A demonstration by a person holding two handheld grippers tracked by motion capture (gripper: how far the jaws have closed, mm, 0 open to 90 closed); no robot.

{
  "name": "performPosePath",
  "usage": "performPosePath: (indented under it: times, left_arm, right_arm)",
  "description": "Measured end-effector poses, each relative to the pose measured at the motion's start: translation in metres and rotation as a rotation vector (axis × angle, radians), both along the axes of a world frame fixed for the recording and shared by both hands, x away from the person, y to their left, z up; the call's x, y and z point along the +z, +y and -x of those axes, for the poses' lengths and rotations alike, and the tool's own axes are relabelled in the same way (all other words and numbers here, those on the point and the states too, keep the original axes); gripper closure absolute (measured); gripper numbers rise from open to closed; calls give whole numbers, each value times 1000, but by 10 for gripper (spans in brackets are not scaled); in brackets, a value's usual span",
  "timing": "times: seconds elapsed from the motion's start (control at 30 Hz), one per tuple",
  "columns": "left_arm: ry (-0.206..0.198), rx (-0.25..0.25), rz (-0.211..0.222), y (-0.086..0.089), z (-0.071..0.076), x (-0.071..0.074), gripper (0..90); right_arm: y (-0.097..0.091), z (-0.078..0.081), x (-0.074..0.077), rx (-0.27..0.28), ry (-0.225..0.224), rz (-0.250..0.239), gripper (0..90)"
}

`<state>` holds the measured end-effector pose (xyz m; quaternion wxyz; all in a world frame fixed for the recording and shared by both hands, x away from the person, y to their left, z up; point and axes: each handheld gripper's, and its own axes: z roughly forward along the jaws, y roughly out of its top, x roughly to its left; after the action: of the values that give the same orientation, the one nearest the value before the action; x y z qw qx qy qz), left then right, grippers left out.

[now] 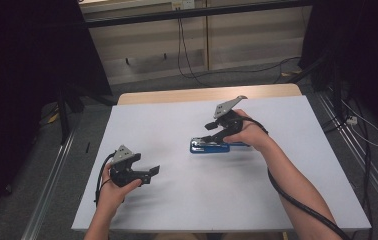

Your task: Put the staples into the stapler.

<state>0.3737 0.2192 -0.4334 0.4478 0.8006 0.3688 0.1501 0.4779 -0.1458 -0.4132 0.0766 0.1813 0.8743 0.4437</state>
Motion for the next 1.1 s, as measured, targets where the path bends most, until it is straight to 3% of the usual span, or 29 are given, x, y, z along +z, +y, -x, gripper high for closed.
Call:
performPosePath:
  times: [0.5, 0.77, 0.9, 1.1]
  left_arm:
    - [-2, -7, 3, -5, -1, 1, 100]
    - [-1, -16, 3, -8, -2, 3, 101]
    - [4, -16, 2, -11, -2, 3, 100]
    - [1, -21, 1, -14, -2, 3, 100]
  right_arm:
    - [-38, 35, 0, -194, -40, 24, 225]
    - [-57, 52, -4, -282, -56, 2, 192]
    - [-66, 61, -4, -327, -71, 19, 175]
    - [-81, 74, -7, -406, -65, -34, 163]
